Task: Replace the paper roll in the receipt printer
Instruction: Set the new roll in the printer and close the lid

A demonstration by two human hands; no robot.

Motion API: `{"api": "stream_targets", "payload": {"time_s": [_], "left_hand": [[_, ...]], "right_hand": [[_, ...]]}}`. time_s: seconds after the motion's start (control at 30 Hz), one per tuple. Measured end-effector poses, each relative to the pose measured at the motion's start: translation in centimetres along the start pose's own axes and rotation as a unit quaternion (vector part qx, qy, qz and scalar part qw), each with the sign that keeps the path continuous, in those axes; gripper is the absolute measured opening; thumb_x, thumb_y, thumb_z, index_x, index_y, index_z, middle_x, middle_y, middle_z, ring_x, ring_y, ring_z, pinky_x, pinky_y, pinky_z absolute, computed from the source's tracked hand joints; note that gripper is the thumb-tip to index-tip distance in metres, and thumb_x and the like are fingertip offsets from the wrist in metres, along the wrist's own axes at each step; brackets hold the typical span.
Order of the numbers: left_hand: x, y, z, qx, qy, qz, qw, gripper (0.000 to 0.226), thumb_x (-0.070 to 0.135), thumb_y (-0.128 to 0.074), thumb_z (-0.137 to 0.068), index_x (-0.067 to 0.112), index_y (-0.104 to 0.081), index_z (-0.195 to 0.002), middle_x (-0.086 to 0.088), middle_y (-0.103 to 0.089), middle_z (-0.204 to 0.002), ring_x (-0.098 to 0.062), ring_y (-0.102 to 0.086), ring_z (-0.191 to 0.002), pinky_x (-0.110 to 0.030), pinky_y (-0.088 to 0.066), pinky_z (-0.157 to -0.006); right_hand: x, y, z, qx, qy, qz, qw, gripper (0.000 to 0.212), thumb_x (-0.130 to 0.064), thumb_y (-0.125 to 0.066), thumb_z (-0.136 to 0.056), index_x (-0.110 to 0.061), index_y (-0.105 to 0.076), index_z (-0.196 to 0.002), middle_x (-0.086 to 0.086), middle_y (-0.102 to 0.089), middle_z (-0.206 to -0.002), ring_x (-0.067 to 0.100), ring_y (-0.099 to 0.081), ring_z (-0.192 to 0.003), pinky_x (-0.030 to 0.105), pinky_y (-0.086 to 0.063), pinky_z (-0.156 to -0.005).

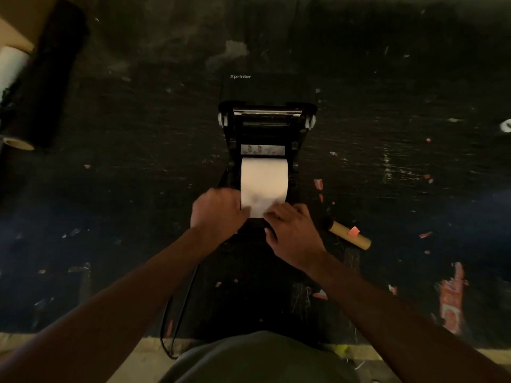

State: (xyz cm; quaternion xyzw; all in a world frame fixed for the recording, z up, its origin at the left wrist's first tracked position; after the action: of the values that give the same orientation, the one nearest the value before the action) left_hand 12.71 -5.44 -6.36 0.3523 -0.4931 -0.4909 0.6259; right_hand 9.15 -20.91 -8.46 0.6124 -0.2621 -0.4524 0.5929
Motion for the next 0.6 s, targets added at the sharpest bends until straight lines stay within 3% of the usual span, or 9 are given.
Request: {"api": "stream_targets", "payload": {"time_s": [0.1, 0.17, 0.23, 0.33, 0.47, 0.6], "left_hand": [[2.9, -1.1, 3.4, 0.039, -0.144, 0.039, 0.988, 0.019, 0.038, -0.067, -0.084, 0.021, -0.07, -0.089, -0.002, -0.065, -0.101, -0.024, -0.065, -0.091, -0.04, -0.056, -0.078], [2.8, -2.9, 3.8, 0.008, -0.158, 0.016, 0.987, 0.038, 0.04, -0.065, -0.081, 0.021, -0.072, -0.114, -0.006, -0.066, -0.13, -0.029, -0.061, -0.118, -0.046, -0.05, -0.098], [2.6, -3.8, 3.9, -0.011, -0.162, -0.015, 0.987, 0.053, 0.041, -0.064, -0.079, 0.021, -0.068, -0.128, -0.007, -0.064, -0.141, -0.029, -0.06, -0.129, -0.049, -0.041, -0.111], [2.8, -4.2, 4.3, -0.017, -0.18, -0.041, 0.983, 0.055, 0.045, -0.058, -0.079, 0.02, -0.069, -0.128, -0.006, -0.069, -0.133, -0.026, -0.063, -0.127, -0.05, -0.028, -0.12], [2.7, -3.8, 4.7, 0.009, -0.198, -0.043, 0.979, 0.04, 0.046, -0.054, -0.081, 0.025, -0.072, -0.111, 0.001, -0.074, -0.118, -0.022, -0.062, -0.128, -0.048, -0.012, -0.124], [2.4, -4.0, 5.0, 0.013, -0.214, -0.007, 0.977, 0.035, 0.032, -0.073, -0.076, 0.024, -0.073, -0.109, 0.002, -0.076, -0.109, -0.023, -0.07, -0.113, -0.04, -0.024, -0.116]], "right_hand": [[0.0, 0.1, -0.1, -0.009, 0.008, 0.011, 1.0, 0.037, -0.035, -0.046, -0.089, -0.017, -0.072, -0.108, 0.003, -0.066, -0.112, 0.024, -0.062, -0.106, 0.041, -0.038, -0.092], [-0.1, 0.0, -0.1, -0.011, 0.02, 0.007, 1.0, 0.037, -0.035, -0.046, -0.089, -0.017, -0.072, -0.108, 0.004, -0.066, -0.111, 0.026, -0.062, -0.104, 0.041, -0.038, -0.093], [-0.3, -0.1, 0.1, -0.012, 0.038, 0.014, 0.999, 0.036, -0.033, -0.048, -0.089, -0.017, -0.072, -0.11, 0.004, -0.066, -0.109, 0.026, -0.062, -0.102, 0.041, -0.037, -0.093], [-0.5, -0.3, 0.3, -0.012, 0.058, 0.028, 0.998, 0.032, -0.031, -0.051, -0.089, -0.016, -0.072, -0.109, 0.004, -0.064, -0.105, 0.027, -0.061, -0.1, 0.042, -0.039, -0.092], [-0.9, -0.3, 0.9, 0.0, 0.077, 0.003, 0.997, 0.022, -0.027, -0.058, -0.085, -0.015, -0.071, -0.098, 0.005, -0.064, -0.098, 0.029, -0.061, -0.097, 0.042, -0.041, -0.087], [-0.7, -0.2, 1.6, 0.007, 0.072, -0.053, 0.996, 0.016, -0.017, -0.067, -0.08, -0.014, -0.068, -0.095, 0.008, -0.064, -0.095, 0.032, -0.062, -0.093, 0.041, -0.043, -0.079]]}}
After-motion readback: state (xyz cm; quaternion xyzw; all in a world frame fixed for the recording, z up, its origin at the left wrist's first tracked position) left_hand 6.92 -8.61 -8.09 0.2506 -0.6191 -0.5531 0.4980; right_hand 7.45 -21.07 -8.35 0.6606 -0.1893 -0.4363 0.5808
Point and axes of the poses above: each hand's wrist, its own z-axis away from the middle knuckle, its own y-axis out of the back of the hand, x = y × z, the point moved 8 cm from there along -z, towards the middle knuckle
